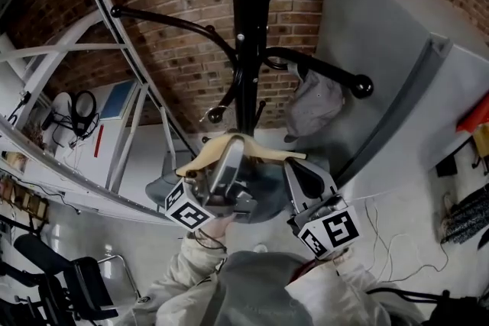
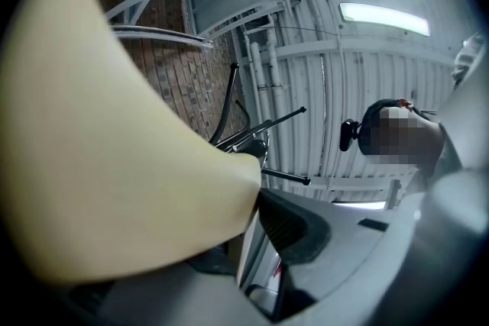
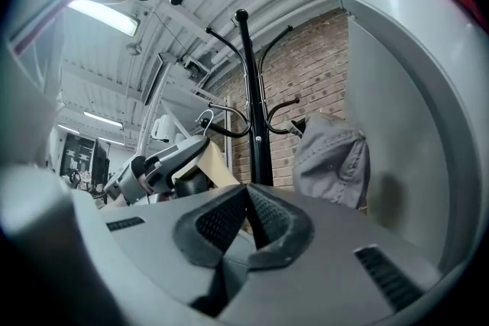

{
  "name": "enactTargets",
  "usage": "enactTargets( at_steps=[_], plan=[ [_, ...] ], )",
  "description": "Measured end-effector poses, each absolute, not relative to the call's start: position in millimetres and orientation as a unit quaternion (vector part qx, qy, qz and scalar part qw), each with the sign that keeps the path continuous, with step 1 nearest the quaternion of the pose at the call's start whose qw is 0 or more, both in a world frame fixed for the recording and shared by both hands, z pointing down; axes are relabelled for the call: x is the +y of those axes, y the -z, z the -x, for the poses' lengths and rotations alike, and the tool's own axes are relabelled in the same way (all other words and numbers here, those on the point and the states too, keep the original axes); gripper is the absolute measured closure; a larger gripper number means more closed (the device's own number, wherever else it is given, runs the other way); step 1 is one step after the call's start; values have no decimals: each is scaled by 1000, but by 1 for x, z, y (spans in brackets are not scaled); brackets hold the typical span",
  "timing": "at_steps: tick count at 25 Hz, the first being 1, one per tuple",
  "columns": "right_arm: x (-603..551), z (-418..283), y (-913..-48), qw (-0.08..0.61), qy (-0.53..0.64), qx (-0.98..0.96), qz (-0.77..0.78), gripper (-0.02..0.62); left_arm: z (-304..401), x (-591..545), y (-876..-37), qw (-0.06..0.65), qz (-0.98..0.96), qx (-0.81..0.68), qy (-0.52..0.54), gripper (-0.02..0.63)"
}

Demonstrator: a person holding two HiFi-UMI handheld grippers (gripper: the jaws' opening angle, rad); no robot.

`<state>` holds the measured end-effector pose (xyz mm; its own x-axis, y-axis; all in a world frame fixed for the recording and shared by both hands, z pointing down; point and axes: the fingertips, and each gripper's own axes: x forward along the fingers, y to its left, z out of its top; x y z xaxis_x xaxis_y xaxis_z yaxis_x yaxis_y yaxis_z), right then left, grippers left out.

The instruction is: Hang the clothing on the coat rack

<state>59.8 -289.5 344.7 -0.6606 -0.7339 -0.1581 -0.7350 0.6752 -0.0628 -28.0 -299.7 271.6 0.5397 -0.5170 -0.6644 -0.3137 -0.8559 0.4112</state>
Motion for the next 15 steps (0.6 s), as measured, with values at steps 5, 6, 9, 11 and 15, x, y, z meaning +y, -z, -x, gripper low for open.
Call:
enactTargets(
  at_steps=[5, 6, 9, 11, 15],
  plan=[
    [-303, -57, -347, 82, -6, 905, 417, 571, 28, -317, -275, 133, -873, -223, 414, 509],
    [-306, -56, -348, 82, -5, 904, 419, 571, 28, -321, -277, 135, -873, -221, 413, 509],
    [-314, -54, -351, 81, -4, 902, 425, 571, 29, -332, -280, 141, -874, -215, 411, 509],
    [-319, -54, -354, 79, 0, 900, 428, 571, 28, -338, -284, 147, -875, -214, 409, 509],
    [-331, -52, -359, 78, 2, 896, 436, 571, 28, -351, -292, 158, -876, -209, 406, 509]
  ],
)
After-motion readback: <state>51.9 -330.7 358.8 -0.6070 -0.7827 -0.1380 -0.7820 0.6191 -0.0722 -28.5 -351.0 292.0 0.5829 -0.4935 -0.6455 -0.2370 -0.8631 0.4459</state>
